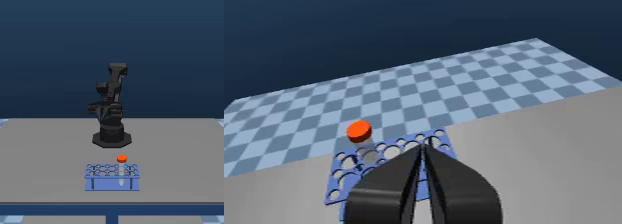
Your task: Pick up the centrifuge tube on the rack
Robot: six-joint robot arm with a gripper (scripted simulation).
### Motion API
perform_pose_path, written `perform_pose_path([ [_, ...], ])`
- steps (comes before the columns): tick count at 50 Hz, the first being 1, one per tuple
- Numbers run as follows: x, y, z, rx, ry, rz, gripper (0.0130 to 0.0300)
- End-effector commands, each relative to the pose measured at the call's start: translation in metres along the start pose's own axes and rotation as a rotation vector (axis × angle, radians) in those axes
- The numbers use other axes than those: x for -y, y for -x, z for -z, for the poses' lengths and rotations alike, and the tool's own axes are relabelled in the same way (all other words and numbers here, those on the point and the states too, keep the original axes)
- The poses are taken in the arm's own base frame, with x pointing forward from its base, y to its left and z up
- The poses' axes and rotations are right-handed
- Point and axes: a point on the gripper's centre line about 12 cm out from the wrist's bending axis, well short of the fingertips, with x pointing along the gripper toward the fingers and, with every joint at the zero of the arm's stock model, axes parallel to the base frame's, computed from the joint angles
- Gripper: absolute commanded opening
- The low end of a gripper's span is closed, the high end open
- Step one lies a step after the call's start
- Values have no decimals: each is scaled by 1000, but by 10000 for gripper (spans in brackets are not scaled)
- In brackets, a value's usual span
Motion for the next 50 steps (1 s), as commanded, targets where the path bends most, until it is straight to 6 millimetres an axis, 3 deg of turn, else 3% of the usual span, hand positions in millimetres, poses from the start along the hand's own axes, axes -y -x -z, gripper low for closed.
perform_pose_path([
  [1, 0, 0, 0, 0, 0, 0, 300],
  [50, -2, -3, 0, -2, 3, -9, 300],
])
